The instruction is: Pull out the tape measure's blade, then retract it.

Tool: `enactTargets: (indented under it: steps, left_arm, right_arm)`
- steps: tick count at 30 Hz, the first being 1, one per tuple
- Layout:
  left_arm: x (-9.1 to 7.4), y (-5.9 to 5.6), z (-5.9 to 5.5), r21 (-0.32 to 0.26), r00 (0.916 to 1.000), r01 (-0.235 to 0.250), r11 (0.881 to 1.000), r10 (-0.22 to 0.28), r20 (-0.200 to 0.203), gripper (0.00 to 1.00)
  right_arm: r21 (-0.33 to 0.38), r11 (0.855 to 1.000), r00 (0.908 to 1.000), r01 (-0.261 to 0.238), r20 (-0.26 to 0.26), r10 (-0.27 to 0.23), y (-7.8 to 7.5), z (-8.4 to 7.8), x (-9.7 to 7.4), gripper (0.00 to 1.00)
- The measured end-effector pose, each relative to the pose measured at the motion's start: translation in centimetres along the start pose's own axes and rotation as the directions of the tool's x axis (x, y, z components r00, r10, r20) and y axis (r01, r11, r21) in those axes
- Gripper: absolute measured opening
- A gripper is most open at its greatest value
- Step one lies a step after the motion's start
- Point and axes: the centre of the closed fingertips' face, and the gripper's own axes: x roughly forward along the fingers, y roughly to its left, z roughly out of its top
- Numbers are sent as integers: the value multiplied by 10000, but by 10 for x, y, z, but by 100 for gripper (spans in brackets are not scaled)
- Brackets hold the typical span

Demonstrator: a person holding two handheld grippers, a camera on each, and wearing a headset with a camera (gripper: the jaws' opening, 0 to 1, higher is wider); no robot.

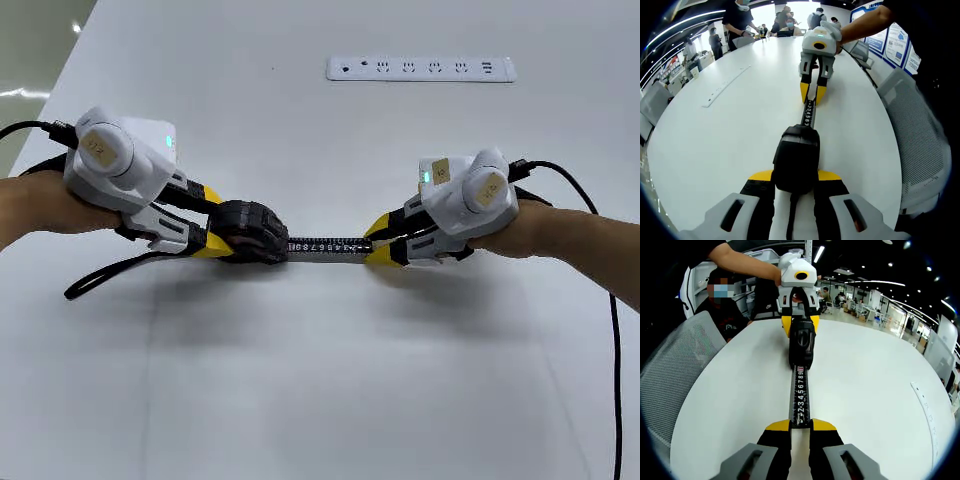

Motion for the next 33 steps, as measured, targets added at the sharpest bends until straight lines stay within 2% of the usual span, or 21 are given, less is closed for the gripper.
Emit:
enactTargets:
  steps: [33]
  left_arm:
    - [0, 0, 0, 9, 10000, 24, 10000, -24, -79, 24]
  right_arm:
    - [486, 9988, 9996, 84, -290, -69, 1, -27, -28, 8]
